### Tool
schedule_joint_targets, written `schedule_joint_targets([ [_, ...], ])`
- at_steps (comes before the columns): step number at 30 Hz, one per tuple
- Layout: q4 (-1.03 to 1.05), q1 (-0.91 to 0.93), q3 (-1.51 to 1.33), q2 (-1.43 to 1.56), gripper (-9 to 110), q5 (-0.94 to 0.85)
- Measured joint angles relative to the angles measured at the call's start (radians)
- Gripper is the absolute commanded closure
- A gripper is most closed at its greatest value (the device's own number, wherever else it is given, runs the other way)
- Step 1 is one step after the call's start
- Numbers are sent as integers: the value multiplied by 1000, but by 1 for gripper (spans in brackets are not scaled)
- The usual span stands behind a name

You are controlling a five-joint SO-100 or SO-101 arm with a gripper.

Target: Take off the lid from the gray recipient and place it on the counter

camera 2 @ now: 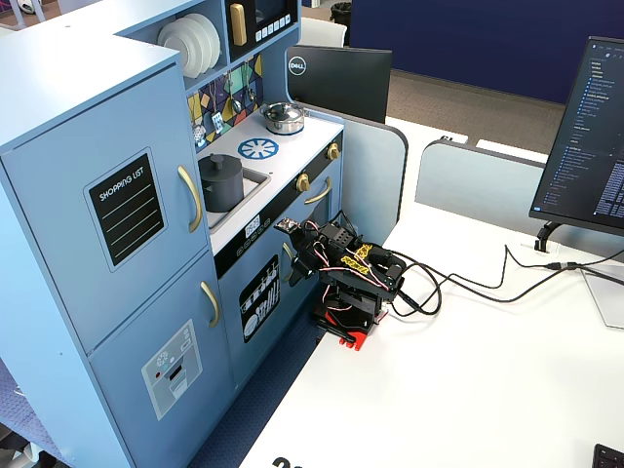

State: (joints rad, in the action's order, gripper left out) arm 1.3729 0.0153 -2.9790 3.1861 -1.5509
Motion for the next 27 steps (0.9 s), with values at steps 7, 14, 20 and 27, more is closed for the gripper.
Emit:
schedule_joint_targets([
  [7,0,54,0,0,101,0],
  [14,0,57,0,0,101,0],
  [20,8,74,97,-29,101,-14],
  [27,-196,80,439,-184,101,-95],
])
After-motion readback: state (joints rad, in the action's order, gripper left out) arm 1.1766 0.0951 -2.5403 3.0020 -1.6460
